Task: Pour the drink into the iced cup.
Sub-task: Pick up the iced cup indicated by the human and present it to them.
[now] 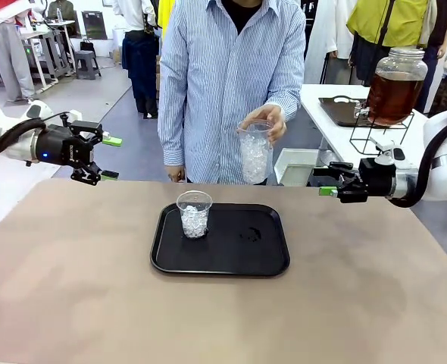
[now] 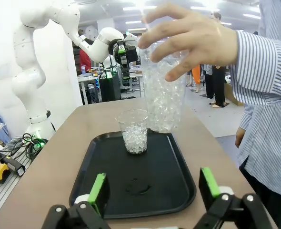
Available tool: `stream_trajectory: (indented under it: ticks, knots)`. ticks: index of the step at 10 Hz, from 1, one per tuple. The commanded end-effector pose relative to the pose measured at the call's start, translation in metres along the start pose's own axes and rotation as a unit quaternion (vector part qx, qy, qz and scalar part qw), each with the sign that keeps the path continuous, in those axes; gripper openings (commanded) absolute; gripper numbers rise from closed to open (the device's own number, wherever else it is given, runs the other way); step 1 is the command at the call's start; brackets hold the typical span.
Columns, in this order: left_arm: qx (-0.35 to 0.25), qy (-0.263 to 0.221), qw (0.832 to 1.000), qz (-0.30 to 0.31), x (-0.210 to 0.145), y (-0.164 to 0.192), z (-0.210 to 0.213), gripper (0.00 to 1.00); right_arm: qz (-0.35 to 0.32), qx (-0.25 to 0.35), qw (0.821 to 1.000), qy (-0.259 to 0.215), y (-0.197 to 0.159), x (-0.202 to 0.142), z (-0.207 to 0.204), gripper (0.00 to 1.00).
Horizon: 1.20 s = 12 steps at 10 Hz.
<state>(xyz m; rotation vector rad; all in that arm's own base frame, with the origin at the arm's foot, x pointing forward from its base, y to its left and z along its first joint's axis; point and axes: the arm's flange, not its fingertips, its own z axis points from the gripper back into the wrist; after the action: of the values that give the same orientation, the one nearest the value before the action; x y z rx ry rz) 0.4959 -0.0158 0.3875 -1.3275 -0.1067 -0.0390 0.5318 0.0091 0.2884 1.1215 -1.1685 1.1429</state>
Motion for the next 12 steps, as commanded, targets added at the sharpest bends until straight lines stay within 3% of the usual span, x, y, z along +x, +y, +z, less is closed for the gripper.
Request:
stream_trajectory:
  ticks: [1, 12]
  knots:
    - [-0.005, -0.005, 1.000, 0.000, 0.0001, -0.0016, -0.0002, 1.00, 0.002, 0.001, 1.000, 0.000, -0.0019, 0.0033, -0.0016, 1.00]
    - [-0.005, -0.005, 1.000, 0.000, 0.0001, -0.0016, -0.0002, 1.00, 0.002, 0.001, 1.000, 0.000, -0.0019, 0.0033, -0.0016, 1.00]
